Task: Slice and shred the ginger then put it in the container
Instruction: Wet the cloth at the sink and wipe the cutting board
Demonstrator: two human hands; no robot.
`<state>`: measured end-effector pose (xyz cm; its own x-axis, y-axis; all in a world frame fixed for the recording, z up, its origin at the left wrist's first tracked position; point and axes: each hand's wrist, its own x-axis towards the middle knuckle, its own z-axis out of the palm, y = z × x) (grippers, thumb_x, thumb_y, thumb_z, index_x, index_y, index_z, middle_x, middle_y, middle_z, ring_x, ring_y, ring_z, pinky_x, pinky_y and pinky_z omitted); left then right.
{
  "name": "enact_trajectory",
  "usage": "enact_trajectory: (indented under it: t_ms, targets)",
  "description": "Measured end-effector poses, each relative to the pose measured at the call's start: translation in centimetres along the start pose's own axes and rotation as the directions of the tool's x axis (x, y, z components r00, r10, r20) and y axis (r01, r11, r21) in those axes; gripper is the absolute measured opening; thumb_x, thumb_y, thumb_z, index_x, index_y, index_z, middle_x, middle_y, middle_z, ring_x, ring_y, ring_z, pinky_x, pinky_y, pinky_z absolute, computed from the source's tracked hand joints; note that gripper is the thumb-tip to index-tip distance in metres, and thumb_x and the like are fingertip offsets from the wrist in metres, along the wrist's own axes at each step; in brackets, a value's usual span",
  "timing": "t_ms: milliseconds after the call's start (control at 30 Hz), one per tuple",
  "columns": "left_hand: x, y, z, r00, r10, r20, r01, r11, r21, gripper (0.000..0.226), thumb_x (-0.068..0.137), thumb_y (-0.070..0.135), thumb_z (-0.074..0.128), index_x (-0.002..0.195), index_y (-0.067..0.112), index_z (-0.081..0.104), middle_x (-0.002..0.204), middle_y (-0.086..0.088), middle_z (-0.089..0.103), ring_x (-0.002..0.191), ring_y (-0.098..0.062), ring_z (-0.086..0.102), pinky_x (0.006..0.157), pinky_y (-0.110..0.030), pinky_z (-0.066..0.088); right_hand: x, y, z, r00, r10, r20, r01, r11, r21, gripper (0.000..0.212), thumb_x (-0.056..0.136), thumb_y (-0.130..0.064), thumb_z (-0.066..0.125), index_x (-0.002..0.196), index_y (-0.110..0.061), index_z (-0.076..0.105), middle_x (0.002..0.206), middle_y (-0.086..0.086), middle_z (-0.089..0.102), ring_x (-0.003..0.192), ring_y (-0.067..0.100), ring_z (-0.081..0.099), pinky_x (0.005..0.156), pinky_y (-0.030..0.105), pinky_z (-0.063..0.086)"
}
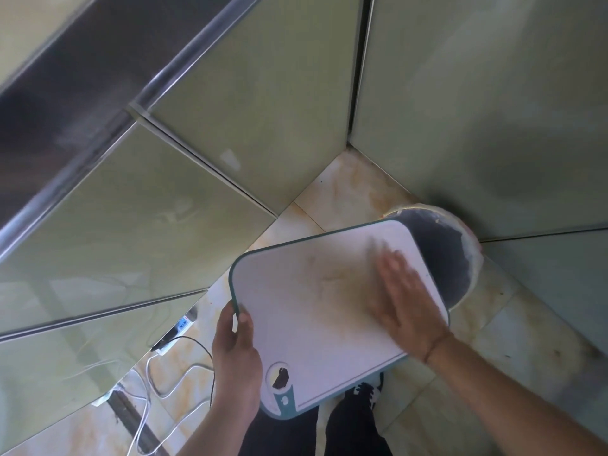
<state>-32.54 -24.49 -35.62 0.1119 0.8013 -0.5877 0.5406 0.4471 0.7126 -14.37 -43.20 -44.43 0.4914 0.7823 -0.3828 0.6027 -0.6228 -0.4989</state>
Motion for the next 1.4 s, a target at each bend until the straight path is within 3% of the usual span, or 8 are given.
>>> enact_trajectory:
  t_ms: [167, 367, 633, 833, 967, 1033, 1200, 1400]
  targets:
    - [0.3, 0.3, 0.0, 1.0, -0.017, -0.007, 0.017, 1.0, -0.004, 0.023, 0.109, 0.026, 0.042, 0.111, 0.034, 0.063, 0.095, 0.016, 0.071, 0.082, 0.001, 0.066, 0.071, -0.027, 0.048, -3.6, 0.7, 1.3, 0.981, -0.164, 0.101, 0.175, 0.979, -0.108, 0.07, 0.097, -0.055, 0.009, 0.154, -0.014, 0.002, 0.162, 0.0, -0.004, 0.149, 0.02, -0.002, 0.12, 0.042, 0.009]
    - [0.6, 0.2, -0.8, 1.0, -0.002, -0.029, 0.003, 1.0, 0.023, 0.026, 0.109, 0.028, 0.042, 0.124, 0.019, 0.061, 0.1, 0.008, 0.066, 0.084, -0.007, 0.061, 0.07, -0.025, 0.047, -1.9, 7.2, -0.3, 0.755, 0.653, 0.064, -0.637, 0.753, -0.164, 0.091, 0.082, -0.07, -0.011, 0.154, -0.014, -0.001, 0.161, 0.004, -0.011, 0.148, 0.024, -0.013, 0.121, 0.048, 0.006]
    - [0.0, -0.2, 0.2, 1.0, -0.004, -0.012, 0.004, 1.0, 0.009, 0.028, 0.109, 0.025, 0.042, 0.13, 0.02, 0.06, 0.114, -0.002, 0.068, 0.101, -0.024, 0.062, 0.081, -0.034, 0.048, 1.0, -4.0, 0.1, 0.987, -0.153, 0.038, 0.156, 0.984, -0.091, 0.068, 0.096, -0.054, 0.025, 0.153, -0.023, 0.004, 0.162, -0.003, -0.006, 0.149, 0.021, -0.01, 0.121, 0.04, 0.003]
    - [-0.6, 0.8, 0.0, 0.998, 0.0, 0.069, 0.001, 1.0, -0.012, 0.026, 0.109, 0.017, 0.043, 0.12, 0.024, 0.066, 0.101, 0.01, 0.074, 0.093, -0.011, 0.067, 0.079, -0.032, 0.049, 1.4, 0.7, -0.7, 0.999, 0.037, -0.023, -0.039, 0.996, -0.075, 0.067, 0.094, -0.051, 0.021, 0.154, -0.027, 0.005, 0.161, -0.008, -0.006, 0.149, 0.017, -0.006, 0.12, 0.04, 0.007]
    - [-0.5, 0.8, -1.1, 0.996, 0.0, 0.087, -0.001, 1.0, 0.007, 0.027, 0.109, 0.018, 0.042, 0.119, 0.026, 0.066, 0.103, 0.014, 0.074, 0.092, -0.003, 0.067, 0.077, -0.026, 0.049, 0.9, 8.1, -3.0, 0.598, 0.801, 0.006, -0.801, 0.598, 0.006, 0.063, 0.096, -0.053, 0.025, 0.142, -0.011, 0.039, 0.149, 0.017, 0.037, 0.138, 0.035, 0.032, 0.111, 0.05, 0.03]
    - [-0.3, 0.5, -1.6, 0.997, -0.004, 0.072, 0.005, 1.0, -0.01, 0.028, 0.109, 0.019, 0.042, 0.121, 0.027, 0.066, 0.112, 0.008, 0.073, 0.103, -0.013, 0.066, 0.083, -0.031, 0.049, 0.2, 9.0, -4.8, 0.458, 0.889, 0.012, -0.874, 0.448, 0.186, 0.052, 0.097, -0.042, 0.039, 0.128, -0.004, 0.054, 0.131, 0.025, 0.053, 0.121, 0.04, 0.05, 0.099, 0.045, 0.042]
    - [-0.9, 1.9, -1.4, 0.997, 0.02, 0.074, -0.018, 1.0, -0.021, 0.027, 0.11, 0.018, 0.041, 0.114, 0.027, 0.066, 0.093, 0.021, 0.072, 0.084, 0.001, 0.066, 0.073, -0.025, 0.049, -0.6, 4.4, -7.7, 0.638, 0.769, -0.043, -0.625, 0.549, 0.555, 0.043, 0.091, -0.054, 0.051, 0.099, -0.016, 0.069, 0.077, -0.002, 0.072, 0.074, 0.019, 0.063, 0.069, 0.028, 0.05]
    - [-3.4, 5.7, -2.2, 0.987, 0.085, 0.138, -0.082, 0.996, -0.024, 0.029, 0.108, 0.014, 0.042, 0.11, 0.034, 0.063, 0.083, 0.027, 0.071, 0.074, 0.009, 0.063, 0.066, -0.013, 0.049, -2.8, -0.2, -11.6, 0.699, 0.714, -0.046, -0.541, 0.57, 0.619, 0.019, 0.084, -0.034, 0.071, 0.096, -0.022, 0.063, 0.092, 0.008, 0.065, 0.086, 0.024, 0.059, 0.077, 0.032, 0.043]
